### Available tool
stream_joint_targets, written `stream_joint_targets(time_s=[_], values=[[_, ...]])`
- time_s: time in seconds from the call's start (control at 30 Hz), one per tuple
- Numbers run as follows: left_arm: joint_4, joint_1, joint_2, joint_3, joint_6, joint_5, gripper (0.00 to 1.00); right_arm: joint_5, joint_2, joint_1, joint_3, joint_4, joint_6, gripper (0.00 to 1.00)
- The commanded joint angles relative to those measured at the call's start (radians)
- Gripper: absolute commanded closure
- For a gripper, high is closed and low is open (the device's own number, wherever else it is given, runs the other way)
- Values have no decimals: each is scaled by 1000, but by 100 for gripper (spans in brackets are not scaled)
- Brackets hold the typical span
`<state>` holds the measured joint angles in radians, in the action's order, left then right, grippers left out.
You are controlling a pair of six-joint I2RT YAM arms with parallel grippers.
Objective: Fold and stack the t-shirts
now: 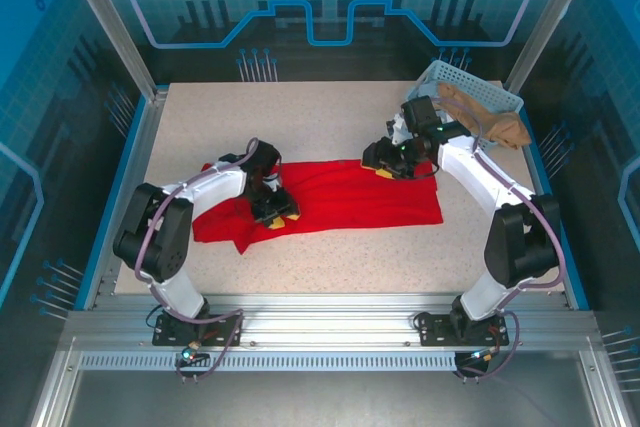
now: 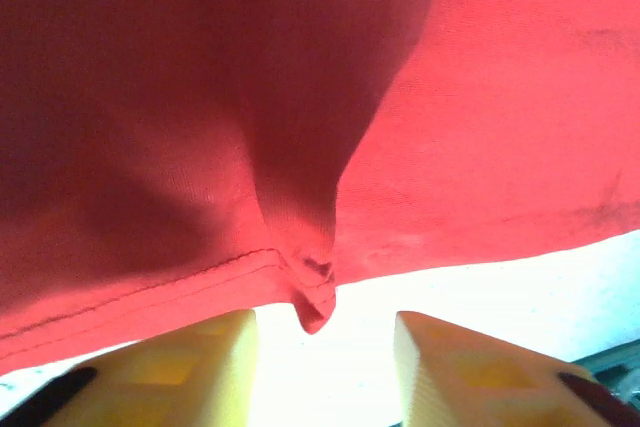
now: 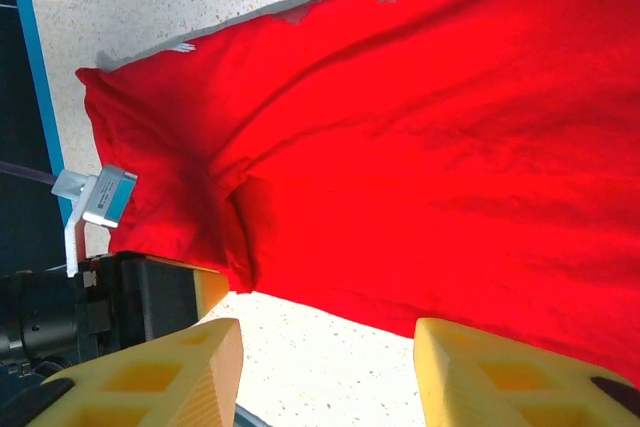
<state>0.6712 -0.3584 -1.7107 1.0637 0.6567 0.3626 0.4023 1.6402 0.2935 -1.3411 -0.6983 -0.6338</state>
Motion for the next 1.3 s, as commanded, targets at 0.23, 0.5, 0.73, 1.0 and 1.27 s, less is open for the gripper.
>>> stream_joint_targets(time_s=[0.23, 0.5, 0.73, 1.0, 1.27], values=[[107, 166, 153, 4, 60, -123, 63, 19, -33, -10, 64, -5, 7, 54], [181, 461, 242, -80, 39, -193, 59, 3, 31, 31, 71, 38, -15, 60], [53, 536, 192, -144, 14, -107, 56, 12, 80, 42, 48, 47, -14, 59], [61, 525, 240, -192, -31, -185, 59, 7, 73, 42, 54, 38, -9, 58], [-28, 518, 306, -225, -79, -162, 57, 17, 62, 44, 81, 49, -14, 58]])
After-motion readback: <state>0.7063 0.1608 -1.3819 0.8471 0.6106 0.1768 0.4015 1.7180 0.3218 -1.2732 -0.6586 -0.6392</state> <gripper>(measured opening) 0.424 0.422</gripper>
